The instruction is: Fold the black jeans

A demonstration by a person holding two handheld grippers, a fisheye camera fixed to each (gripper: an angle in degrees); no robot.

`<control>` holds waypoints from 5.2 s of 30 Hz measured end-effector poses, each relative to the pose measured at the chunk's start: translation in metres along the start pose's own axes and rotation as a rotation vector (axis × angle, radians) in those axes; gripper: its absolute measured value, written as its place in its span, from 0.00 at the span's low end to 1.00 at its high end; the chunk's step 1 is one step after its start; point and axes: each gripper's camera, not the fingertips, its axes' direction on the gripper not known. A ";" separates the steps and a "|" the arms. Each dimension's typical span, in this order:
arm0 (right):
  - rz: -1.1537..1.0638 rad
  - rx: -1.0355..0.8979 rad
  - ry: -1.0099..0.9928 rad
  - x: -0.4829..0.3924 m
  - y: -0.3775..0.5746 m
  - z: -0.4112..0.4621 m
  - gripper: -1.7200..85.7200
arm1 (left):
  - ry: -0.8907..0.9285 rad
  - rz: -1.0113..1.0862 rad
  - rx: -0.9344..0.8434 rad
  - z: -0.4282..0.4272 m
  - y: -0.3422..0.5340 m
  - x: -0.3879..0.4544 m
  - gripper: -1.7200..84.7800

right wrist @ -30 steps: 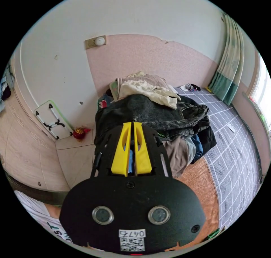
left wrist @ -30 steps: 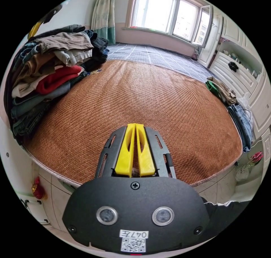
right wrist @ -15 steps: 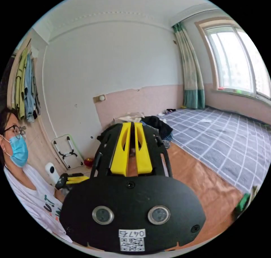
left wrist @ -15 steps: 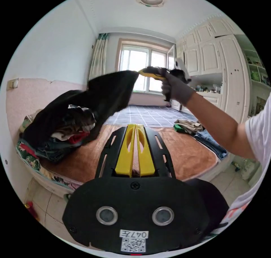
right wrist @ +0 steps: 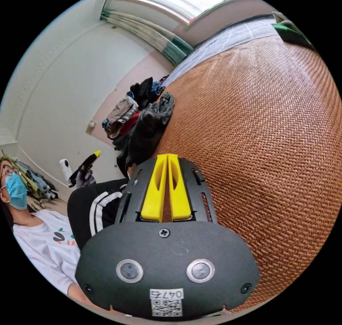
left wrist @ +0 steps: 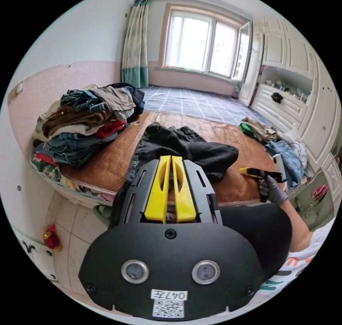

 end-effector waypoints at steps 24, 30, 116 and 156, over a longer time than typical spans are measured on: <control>-0.017 -0.032 -0.019 0.066 0.032 0.017 0.01 | 0.317 0.541 -0.422 0.337 0.000 0.221 0.04; -0.069 -0.013 -0.018 0.054 0.040 0.019 0.06 | 0.496 0.481 -0.347 0.358 -0.008 0.216 0.08; -0.524 -0.248 0.460 -0.273 -0.013 0.166 0.03 | -0.079 0.377 -0.491 0.550 0.167 0.348 0.08; -0.368 -0.378 0.808 -0.072 -0.287 0.120 0.01 | -0.086 0.538 -0.534 0.598 0.117 0.431 0.11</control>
